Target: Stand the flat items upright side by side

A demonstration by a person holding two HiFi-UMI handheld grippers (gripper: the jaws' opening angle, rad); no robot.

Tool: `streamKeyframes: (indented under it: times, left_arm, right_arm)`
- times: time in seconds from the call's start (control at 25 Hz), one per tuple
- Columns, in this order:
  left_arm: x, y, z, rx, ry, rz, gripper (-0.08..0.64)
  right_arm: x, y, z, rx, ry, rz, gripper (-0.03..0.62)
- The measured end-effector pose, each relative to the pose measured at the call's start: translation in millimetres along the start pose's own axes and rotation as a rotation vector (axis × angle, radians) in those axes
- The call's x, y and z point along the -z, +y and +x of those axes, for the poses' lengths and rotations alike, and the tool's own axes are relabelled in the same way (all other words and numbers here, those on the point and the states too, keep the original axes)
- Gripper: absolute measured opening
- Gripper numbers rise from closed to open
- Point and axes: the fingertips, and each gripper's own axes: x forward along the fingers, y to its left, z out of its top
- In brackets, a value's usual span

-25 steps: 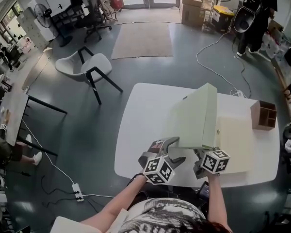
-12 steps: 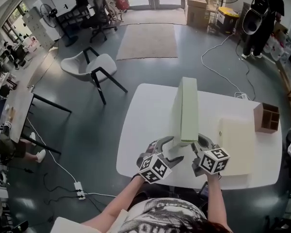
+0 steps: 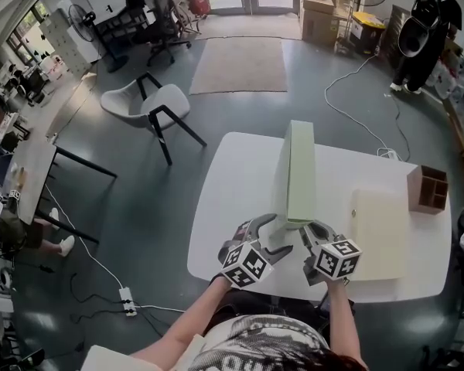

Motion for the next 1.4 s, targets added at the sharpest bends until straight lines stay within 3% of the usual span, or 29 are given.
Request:
streamKeyframes:
  times: [0.6,0.68,0.8,1.08,1.2,1.4]
  left_arm:
    - [11.0,6.3,-5.4,0.000,-0.011,-0.004,0.383]
    - [12.0,7.7,-8.3,0.001,-0.021,-0.012,0.383]
    - [15.3,9.1,-13.9,-0.002,-0.034,-0.038,0.383]
    - [21.4,14.0,-27.9,-0.070,0.001,-0.048,0.383]
    - [32.9,5.0,-44.5,-0.111,0.047,-0.079,0.382]
    - [37.9,-35.7,-38.5,-0.139,0.104,-0.150,0.383]
  right_arm:
    - [7.3,3.3,5.1,0.023,0.003,-0.009,-0.011]
    - [8.4,3.0,3.3,0.027,0.004,-0.002,0.019]
    - [12.3,2.2,-4.0,0.014,-0.003,0.028,0.114]
    - [14.3,-14.5,-36.1,0.035,-0.013,0.035,0.145]
    - [9.4,-34.2,-69.2,0.066,-0.023,0.018,0.181]
    - [5.5,-108.1,-142.2,0.185,-0.008,-0.017,0.221]
